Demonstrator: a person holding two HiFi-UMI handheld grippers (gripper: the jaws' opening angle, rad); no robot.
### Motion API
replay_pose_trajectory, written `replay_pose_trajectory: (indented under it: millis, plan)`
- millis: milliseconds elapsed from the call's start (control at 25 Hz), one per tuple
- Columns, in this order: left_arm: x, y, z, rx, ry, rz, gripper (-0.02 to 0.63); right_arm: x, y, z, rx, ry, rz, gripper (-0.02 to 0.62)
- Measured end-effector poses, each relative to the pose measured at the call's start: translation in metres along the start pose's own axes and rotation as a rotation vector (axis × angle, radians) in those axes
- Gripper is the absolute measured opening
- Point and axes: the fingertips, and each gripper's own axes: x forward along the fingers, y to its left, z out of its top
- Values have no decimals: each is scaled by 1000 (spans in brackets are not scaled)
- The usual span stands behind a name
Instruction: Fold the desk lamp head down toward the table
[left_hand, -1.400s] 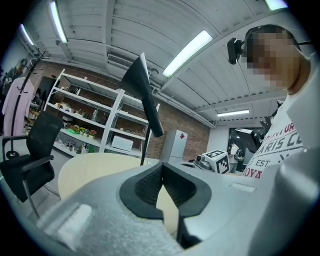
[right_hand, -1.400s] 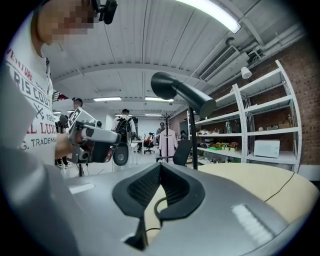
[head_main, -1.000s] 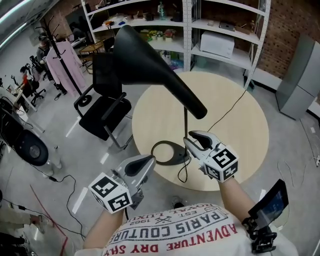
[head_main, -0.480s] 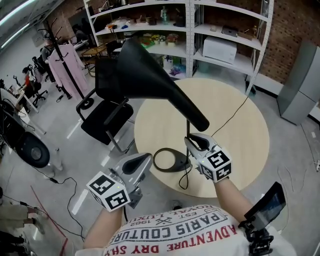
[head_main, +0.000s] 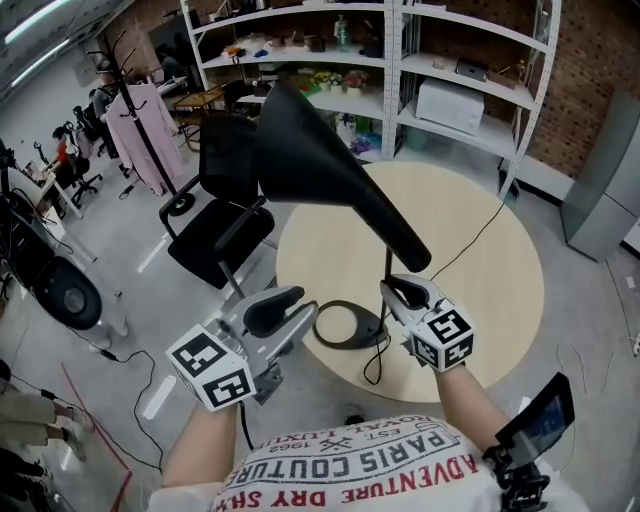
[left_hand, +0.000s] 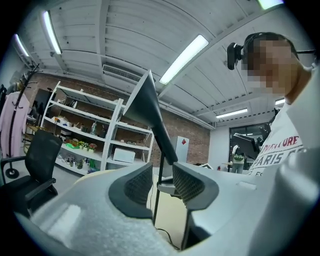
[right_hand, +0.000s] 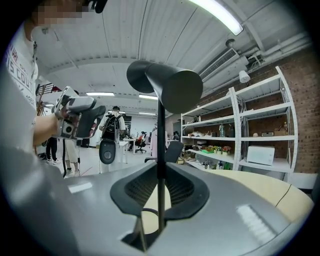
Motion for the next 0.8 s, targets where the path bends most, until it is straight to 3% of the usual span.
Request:
replay_pose_trajectory:
  millis: [160,480,640,800]
  plan:
    - [1,11,21,44,-15,2,149,0,0,-3,5,-7,1,44]
    - [-3,46,103,166,-84,44,149,0,1,-1,7,-7,3,43]
    - [7,49,137,186,-125,-2,149,3,-7,3,10,-4,12,41]
    - [13,45,143,223,-116,-35,147,4,-5,-3,5,-4,17,40]
